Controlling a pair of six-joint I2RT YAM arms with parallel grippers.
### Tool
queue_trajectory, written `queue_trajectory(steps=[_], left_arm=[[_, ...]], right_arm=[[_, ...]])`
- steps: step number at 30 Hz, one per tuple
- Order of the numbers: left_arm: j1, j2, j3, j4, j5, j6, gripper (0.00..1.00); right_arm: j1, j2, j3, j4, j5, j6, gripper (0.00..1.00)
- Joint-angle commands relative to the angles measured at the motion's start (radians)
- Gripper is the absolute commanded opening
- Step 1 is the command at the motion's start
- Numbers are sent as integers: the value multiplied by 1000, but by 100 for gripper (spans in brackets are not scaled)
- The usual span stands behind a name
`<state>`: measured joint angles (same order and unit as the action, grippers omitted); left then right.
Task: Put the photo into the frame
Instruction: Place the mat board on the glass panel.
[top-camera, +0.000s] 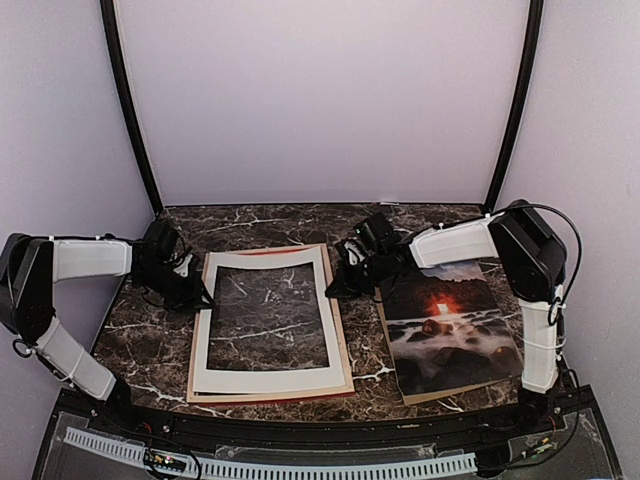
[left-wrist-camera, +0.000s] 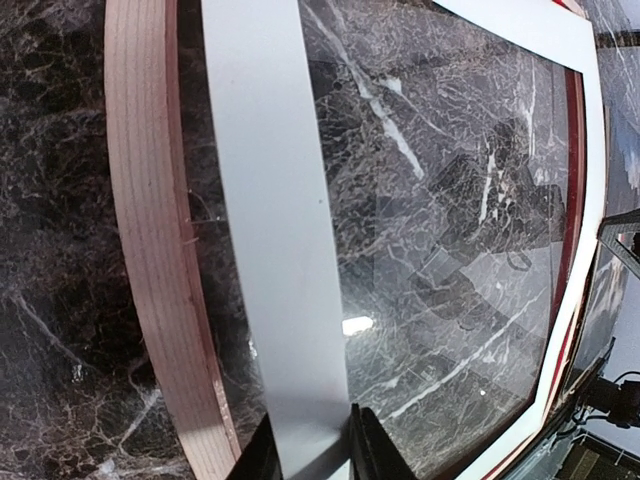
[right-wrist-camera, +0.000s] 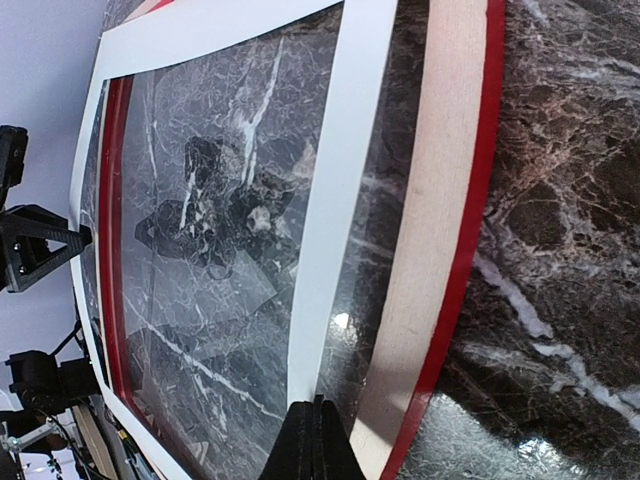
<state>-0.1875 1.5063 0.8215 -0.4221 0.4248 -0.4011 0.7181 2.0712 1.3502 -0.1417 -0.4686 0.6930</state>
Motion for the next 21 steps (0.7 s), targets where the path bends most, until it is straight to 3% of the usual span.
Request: queue_trajectory(steps=[1, 8, 21], left_arm=[[6, 7, 30, -23, -11, 21, 24], [6, 12, 22, -21, -7, 24, 25], [6, -3, 13, -25, -18, 26, 32]], right_arm=[[20, 10, 24, -11, 7, 0, 0], [19, 11, 25, -20, 13, -4, 1], [20, 4, 62, -67, 45, -29, 18]])
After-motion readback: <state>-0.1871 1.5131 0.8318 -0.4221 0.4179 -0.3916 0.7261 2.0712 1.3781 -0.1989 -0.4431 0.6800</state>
